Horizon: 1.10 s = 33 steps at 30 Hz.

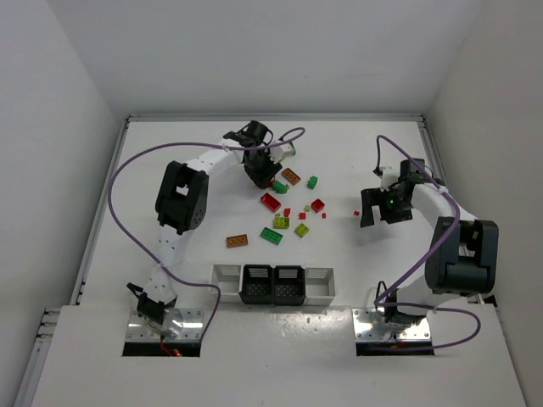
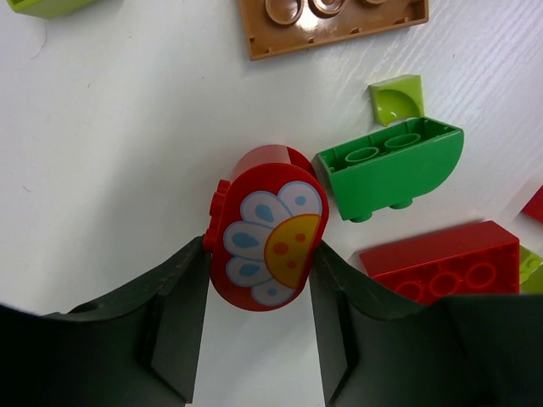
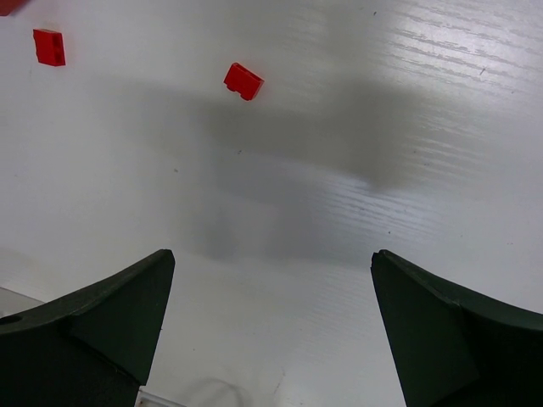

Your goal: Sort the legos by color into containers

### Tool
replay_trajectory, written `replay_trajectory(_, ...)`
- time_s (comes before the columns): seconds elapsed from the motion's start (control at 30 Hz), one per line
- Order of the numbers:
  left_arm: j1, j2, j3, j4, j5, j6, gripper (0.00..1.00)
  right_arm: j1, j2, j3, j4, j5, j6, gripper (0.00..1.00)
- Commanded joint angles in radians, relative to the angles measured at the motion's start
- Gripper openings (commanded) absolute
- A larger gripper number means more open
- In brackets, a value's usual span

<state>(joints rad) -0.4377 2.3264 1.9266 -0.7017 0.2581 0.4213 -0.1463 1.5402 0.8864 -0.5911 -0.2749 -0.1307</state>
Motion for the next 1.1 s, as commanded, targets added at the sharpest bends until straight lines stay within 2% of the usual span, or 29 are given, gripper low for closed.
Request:
replay_trajectory(0.0,-0.003,-0.031,-0.003,0.010,-0.016,0.001,0.28,0.005,0.003,0.046,-0.012,-0.027,0.005,1.00)
replay_trajectory(0.27,0.040,-0.307,-0.158,0.056,0.010,-0.076,0.18,0.027,-0.086,0.077,-0.053,-0.037,-0.030,0.96)
replay_trajectory(0.4,0.040,-0.527,-0.282,-0.011,0.047,-0.058,0.15,0.027,-0.106,0.144,-0.105,-0.047,-0.082,0.95)
replay_trajectory(0.43,0.050,-0.576,-0.346,-0.024,0.056,-0.058,0.11,0.027,-0.115,0.155,-0.105,-0.056,-0.092,0.95)
replay_trajectory(0.57,0.059,-0.842,-0.486,-0.136,0.109,-0.003,0.08,0.047,-0.126,0.200,-0.148,-0.081,-0.135,0.95)
replay_trajectory(0.7,0.059,-1.030,-0.618,-0.252,0.130,0.037,0.08,0.092,-0.101,0.269,-0.171,-0.099,-0.135,0.95)
replay_trajectory(0.83,0.031,-1.154,-0.718,-0.356,0.148,0.074,0.08,0.174,-0.046,0.331,-0.171,-0.099,-0.135,0.93)
replay_trajectory(1.07,-0.041,-1.227,-0.785,-0.481,0.156,0.105,0.08,0.329,0.038,0.362,-0.142,-0.026,-0.116,0.90)
